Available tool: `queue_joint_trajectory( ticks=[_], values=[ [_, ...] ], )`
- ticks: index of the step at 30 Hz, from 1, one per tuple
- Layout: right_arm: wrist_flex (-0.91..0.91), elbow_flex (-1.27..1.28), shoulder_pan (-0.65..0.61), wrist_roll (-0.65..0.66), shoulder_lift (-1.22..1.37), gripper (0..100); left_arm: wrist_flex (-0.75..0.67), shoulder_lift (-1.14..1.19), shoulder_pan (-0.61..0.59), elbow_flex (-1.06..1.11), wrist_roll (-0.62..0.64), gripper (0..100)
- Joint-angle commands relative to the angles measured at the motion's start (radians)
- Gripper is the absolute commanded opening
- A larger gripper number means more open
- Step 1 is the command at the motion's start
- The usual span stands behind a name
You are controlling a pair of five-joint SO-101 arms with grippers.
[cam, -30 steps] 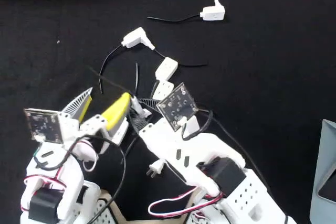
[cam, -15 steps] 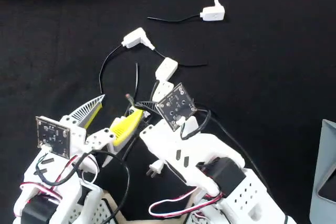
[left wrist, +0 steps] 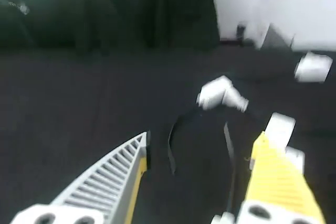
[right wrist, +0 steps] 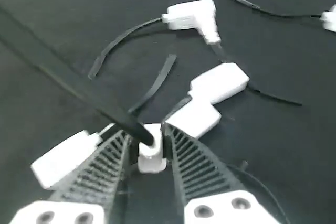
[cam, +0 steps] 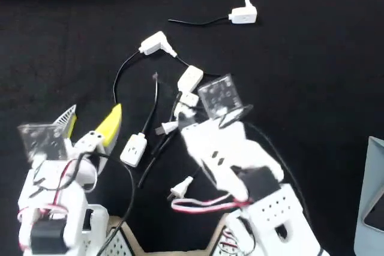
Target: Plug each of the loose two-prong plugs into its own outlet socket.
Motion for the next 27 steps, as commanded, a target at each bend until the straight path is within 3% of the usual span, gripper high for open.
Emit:
queue_joint_trajectory(
  ticks=[1,7,15,27],
  values=[
    [-0.071,-0.012,0.101,-0.014,0.097,1.1,0.005,0.183,-0.012,-0.002,-0.123,31],
    [-0.183,-0.013,0.147,-0.052,0.268,1.1,0.006,0.482,0.125,-0.024,-0.293,31],
    [-0.252,-0.013,0.224,-0.052,0.351,1.1,-0.005,0.786,0.252,-0.027,-0.301,31],
    [-0.252,-0.008,0.222,-0.054,0.352,1.1,-0.144,0.987,0.222,-0.036,-0.299,31]
  ],
)
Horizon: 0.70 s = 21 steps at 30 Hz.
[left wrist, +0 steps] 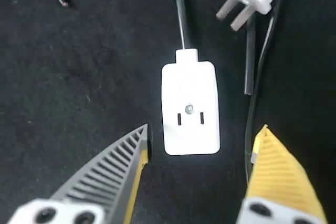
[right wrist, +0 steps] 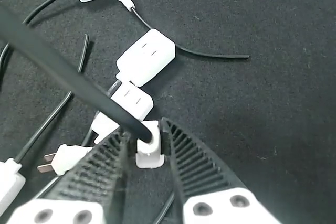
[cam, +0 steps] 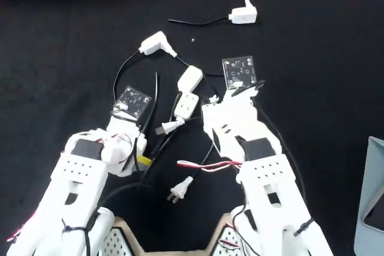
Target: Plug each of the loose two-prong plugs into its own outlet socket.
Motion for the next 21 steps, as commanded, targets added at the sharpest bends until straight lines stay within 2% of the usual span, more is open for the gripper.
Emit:
queue_joint_trajectory(
  ticks=[1,11,18,21],
  values=[
    [-0.021,-0.008,0.014,-0.011,0.005,1.1,-0.029,0.021,0.013,-0.051,-0.008,31],
    [-0.02,-0.007,0.015,-0.011,0.005,1.1,-0.031,0.029,0.137,-0.054,0.041,31],
    [-0.017,-0.007,0.014,-0.011,0.008,1.1,-0.031,0.031,0.133,-0.015,0.041,31],
    [-0.015,-0.007,0.014,-0.011,0.008,1.1,-0.04,0.031,0.081,0.012,0.034,31]
  ],
)
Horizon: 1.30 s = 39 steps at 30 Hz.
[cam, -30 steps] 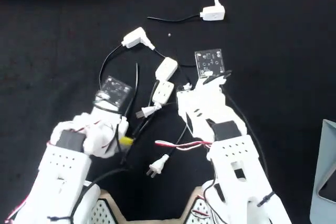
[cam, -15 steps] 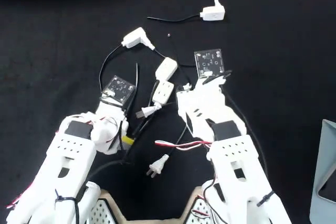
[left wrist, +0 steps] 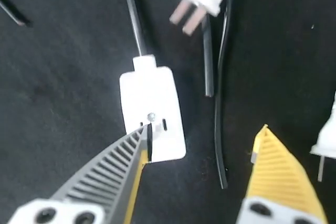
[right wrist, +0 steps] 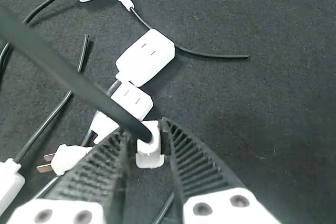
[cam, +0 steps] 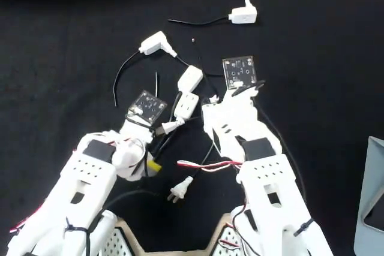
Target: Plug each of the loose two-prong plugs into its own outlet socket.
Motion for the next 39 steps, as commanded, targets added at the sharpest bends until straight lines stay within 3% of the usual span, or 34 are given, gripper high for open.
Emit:
queue_joint_trajectory(
  ticks=[1,7,13,16,21,24,31,39],
  values=[
    [-0.015,-0.007,0.012,-0.011,0.007,1.1,-0.021,0.002,-0.076,0.008,-0.002,31],
    [-0.015,-0.007,0.011,-0.011,0.008,1.1,-0.038,0.011,-0.205,0.027,-0.104,31],
    [-0.014,-0.005,0.011,-0.011,0.01,1.1,-0.026,0.08,-0.216,-0.041,-0.098,31],
    [-0.014,-0.005,0.011,-0.034,0.01,1.1,0.063,0.078,-0.208,-0.153,-0.089,30],
    [-0.014,-0.005,0.011,-0.038,0.01,1.1,0.226,0.121,-0.176,-0.387,-0.061,10],
    [-0.012,-0.005,0.011,-0.038,0.01,1.1,0.262,0.203,-0.176,-0.483,-0.061,5],
    [-0.012,-0.005,0.012,-0.038,0.01,1.1,0.313,0.442,-0.171,-0.55,-0.055,21],
    [-0.012,-0.005,0.014,-0.038,0.01,1.2,0.315,0.459,-0.105,-0.532,-0.052,19]
  ],
)
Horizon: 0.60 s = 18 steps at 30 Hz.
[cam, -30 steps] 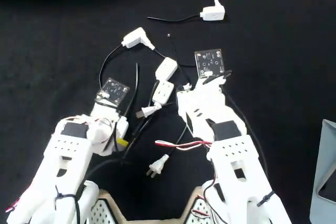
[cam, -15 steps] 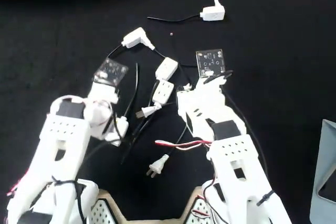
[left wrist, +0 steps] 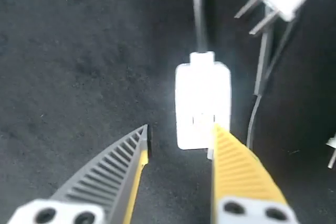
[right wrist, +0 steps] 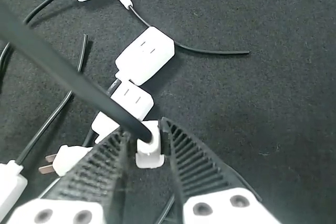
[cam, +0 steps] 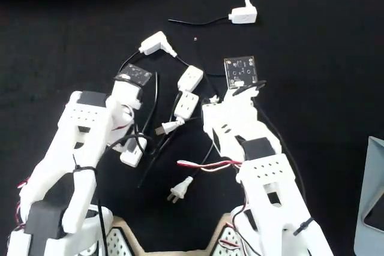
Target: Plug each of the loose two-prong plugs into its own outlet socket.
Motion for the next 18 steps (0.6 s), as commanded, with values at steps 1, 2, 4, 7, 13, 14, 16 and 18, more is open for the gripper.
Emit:
queue_joint_trajectory(
  ticks=[1,2,4,7,13,14,16,18],
  values=[
    [-0.012,-0.005,0.015,-0.011,0.002,1.2,0.009,-0.002,0.087,-0.022,0.028,19],
    [-0.012,-0.005,0.015,-0.011,0.002,1.2,0.008,-0.002,0.111,-0.013,0.046,19],
    [-0.012,-0.005,0.015,-0.011,0.002,1.2,-0.014,0.009,0.157,0.01,0.077,20],
    [-0.012,-0.005,0.015,-0.011,0.002,1.2,-0.075,0.011,0.177,0.058,0.095,20],
    [-0.012,-0.005,0.015,-0.011,0.002,1.2,-0.189,0.011,0.12,0.168,0.086,20],
    [-0.012,-0.005,0.015,-0.011,0.002,1.2,-0.206,0.011,0.094,0.18,0.084,20],
    [-0.012,-0.005,0.015,-0.011,0.002,1.2,-0.232,0.011,0.036,0.196,0.038,20],
    [-0.012,-0.005,0.015,-0.011,0.002,1.2,-0.247,0.012,-0.03,0.2,-0.008,20]
  ],
)
